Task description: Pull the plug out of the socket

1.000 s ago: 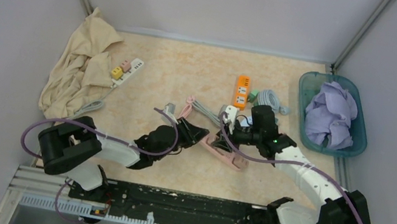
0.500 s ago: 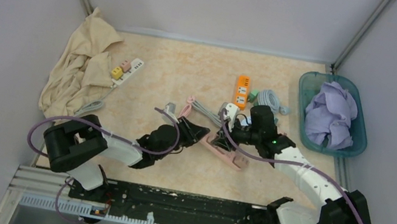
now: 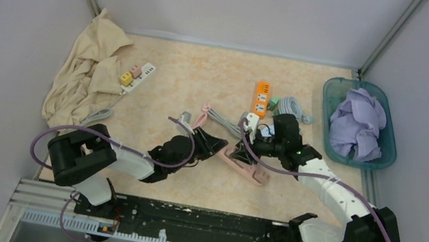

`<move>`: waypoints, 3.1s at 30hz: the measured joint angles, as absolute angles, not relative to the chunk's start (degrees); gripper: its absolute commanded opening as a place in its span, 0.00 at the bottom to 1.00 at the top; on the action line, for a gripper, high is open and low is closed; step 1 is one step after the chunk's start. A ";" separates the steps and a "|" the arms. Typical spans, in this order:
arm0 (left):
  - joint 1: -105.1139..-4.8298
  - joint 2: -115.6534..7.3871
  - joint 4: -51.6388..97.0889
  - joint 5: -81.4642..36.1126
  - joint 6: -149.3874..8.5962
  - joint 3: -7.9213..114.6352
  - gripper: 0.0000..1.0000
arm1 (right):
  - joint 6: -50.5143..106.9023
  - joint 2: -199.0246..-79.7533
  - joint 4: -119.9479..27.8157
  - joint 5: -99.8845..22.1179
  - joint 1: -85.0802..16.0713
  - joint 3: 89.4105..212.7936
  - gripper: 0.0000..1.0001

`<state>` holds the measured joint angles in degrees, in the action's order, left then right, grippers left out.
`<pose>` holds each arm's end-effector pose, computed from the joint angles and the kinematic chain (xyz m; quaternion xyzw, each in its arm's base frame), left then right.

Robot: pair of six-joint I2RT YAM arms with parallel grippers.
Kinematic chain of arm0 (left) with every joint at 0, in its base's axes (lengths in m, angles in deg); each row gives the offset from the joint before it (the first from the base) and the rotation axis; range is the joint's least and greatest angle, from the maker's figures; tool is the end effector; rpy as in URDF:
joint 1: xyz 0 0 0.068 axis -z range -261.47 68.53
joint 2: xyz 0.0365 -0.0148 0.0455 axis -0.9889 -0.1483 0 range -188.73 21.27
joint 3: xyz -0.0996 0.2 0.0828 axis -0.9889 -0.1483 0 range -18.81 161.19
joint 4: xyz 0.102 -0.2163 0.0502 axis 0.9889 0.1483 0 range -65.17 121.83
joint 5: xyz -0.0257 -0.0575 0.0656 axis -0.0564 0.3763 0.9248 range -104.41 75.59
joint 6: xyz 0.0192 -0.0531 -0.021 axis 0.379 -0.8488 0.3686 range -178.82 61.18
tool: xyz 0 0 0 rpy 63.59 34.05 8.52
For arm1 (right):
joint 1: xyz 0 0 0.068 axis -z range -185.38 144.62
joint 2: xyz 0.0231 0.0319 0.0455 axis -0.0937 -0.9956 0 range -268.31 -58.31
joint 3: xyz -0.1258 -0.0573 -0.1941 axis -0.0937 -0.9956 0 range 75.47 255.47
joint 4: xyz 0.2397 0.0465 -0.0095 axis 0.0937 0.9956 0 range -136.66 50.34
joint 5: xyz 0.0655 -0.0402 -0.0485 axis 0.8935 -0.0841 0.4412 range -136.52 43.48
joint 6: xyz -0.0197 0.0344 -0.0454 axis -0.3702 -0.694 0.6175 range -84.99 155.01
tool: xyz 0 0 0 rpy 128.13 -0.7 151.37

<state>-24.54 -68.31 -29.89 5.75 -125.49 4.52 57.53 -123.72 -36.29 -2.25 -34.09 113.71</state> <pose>0.1646 -0.2248 0.1351 -0.1751 0.7504 -0.4848 0.4137 0.1939 0.1417 0.2064 -0.5094 0.6772 0.3597 0.3905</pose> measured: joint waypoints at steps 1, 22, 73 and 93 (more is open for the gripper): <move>-24.54 -68.33 -29.85 5.70 -125.51 4.52 0.00 | 57.53 -123.72 -36.29 -2.23 -34.28 113.71 0.00; -25.11 -70.67 -30.24 5.57 -127.76 5.70 0.00 | 53.07 -123.63 -36.66 -5.38 -33.56 113.71 0.00; -26.88 -72.33 -55.35 -0.57 -119.37 -8.44 0.00 | 24.90 -141.75 -50.52 -19.35 -14.74 119.15 0.18; -26.93 -71.26 -54.00 -1.25 -118.89 -8.22 0.00 | 32.51 -142.27 -47.50 -17.55 -16.10 123.15 0.54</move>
